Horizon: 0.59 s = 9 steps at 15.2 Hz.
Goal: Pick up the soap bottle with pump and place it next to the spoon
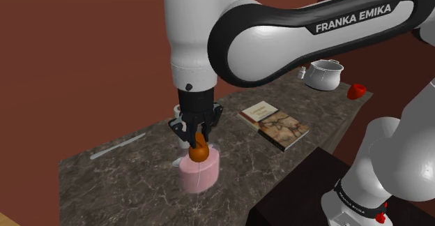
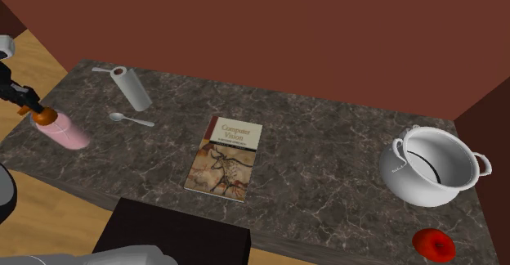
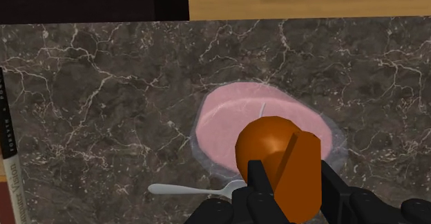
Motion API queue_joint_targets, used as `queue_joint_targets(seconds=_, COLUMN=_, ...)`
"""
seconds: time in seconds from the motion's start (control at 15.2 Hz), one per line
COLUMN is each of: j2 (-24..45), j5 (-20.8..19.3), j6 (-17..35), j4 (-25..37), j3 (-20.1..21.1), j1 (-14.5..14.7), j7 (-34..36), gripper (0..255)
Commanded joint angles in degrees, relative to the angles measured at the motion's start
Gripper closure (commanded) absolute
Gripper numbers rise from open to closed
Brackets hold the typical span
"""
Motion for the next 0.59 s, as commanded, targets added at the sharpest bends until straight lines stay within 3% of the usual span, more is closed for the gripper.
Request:
queue_joint_targets(seconds=0.0, j2=-0.02, j5=0.03, j6=1.77, j4=-1.74, j3=0.03, j1=0.02, j7=-0.03, gripper=255)
queue_joint_targets(seconds=0.53, j2=1.22, j5=-0.43, j6=7.87, j4=-6.7, j3=0.33, j1=0.14, j7=0.35, gripper=255)
